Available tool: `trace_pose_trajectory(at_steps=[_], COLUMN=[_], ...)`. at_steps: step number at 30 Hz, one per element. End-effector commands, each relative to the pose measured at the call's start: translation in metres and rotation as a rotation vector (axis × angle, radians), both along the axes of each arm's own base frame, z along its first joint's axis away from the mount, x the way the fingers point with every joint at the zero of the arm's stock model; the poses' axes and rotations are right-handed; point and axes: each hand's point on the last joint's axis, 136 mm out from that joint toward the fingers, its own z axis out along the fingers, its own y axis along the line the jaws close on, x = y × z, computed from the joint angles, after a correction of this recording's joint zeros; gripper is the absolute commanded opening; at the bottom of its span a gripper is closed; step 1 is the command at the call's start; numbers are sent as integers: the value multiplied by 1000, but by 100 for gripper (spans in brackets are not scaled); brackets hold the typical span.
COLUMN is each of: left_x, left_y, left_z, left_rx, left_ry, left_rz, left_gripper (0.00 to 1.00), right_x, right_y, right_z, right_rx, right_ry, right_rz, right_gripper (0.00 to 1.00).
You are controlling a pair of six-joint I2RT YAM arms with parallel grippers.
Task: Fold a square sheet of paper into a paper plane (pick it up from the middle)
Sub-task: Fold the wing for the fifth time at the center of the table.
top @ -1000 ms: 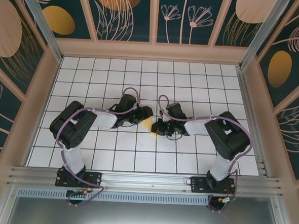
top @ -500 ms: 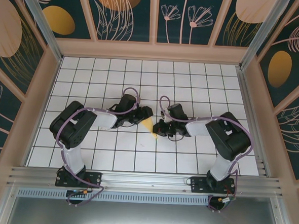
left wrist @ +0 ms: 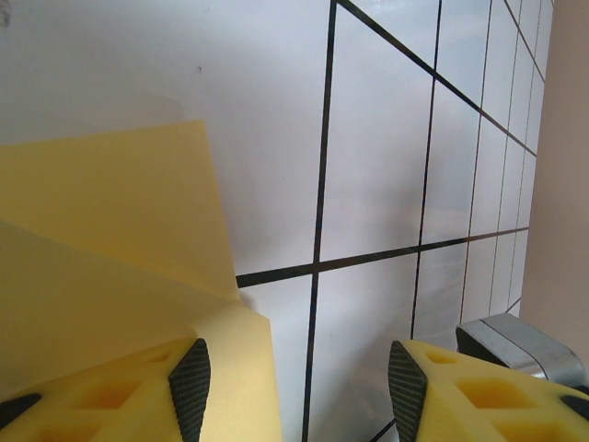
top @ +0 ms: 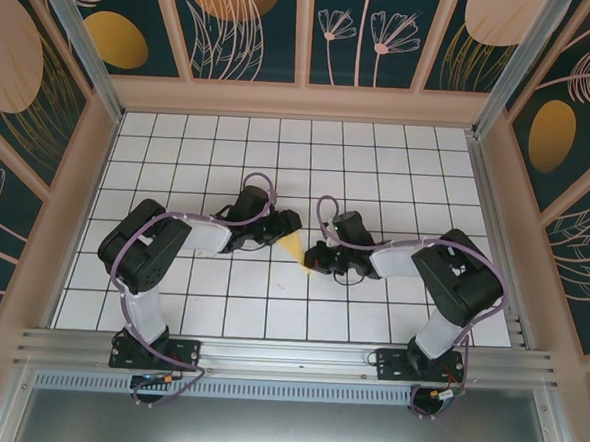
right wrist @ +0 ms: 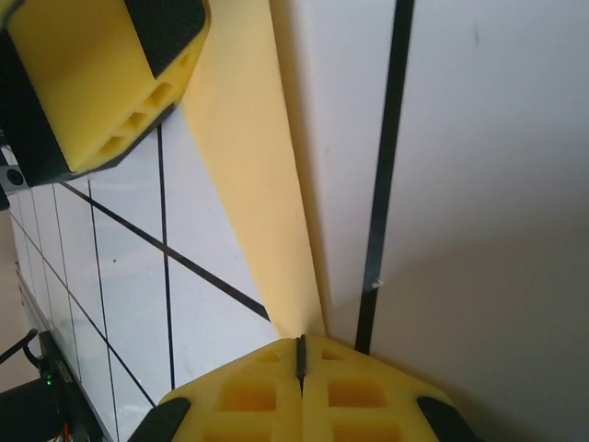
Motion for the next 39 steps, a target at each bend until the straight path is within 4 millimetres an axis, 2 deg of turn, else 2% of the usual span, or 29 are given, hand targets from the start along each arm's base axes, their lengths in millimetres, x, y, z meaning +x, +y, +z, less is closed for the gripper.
trace_pose_trajectory(at_steps=[1, 5, 12, 16, 18, 21, 24, 27, 33, 39], left_x=[-20, -20, -20, -21, -21, -19, -20, -20, -21, -21], left_y=[40, 40, 40, 40, 40, 38, 38, 39, 41, 41], left_z=[-58, -58, -58, -58, -58, -58, -58, -58, -62, -63], left_rx=[198, 200, 201, 200, 201, 198, 197, 200, 210, 215], left_ry=[144, 142, 143, 145, 143, 143, 143, 147, 151, 154], left_rz=[57, 51, 46, 43, 43, 37, 38, 38, 42, 45], left_gripper=[57, 57, 57, 57, 57, 57, 57, 57, 57, 57], right_x=[-24, -12, 13, 16, 10, 3, 2, -1, -15, -34], right_y=[-19, -7, 4, 13, 23, 35, 35, 27, -5, -17], right_z=[-15, 7, 43, 50, 51, 45, 32, 13, -16, -26], right_rx=[-105, -87, -71, -59, 0, 33, -4, -59, -70, -71], right_ry=[85, 34, -89, -110, -89, -46, -16, 10, 103, 155], right_rz=[0, 22, 1, 19, 52, 95, 103, 95, 31, 12], right_gripper=[0, 0, 0, 0, 1, 1, 1, 1, 1, 1])
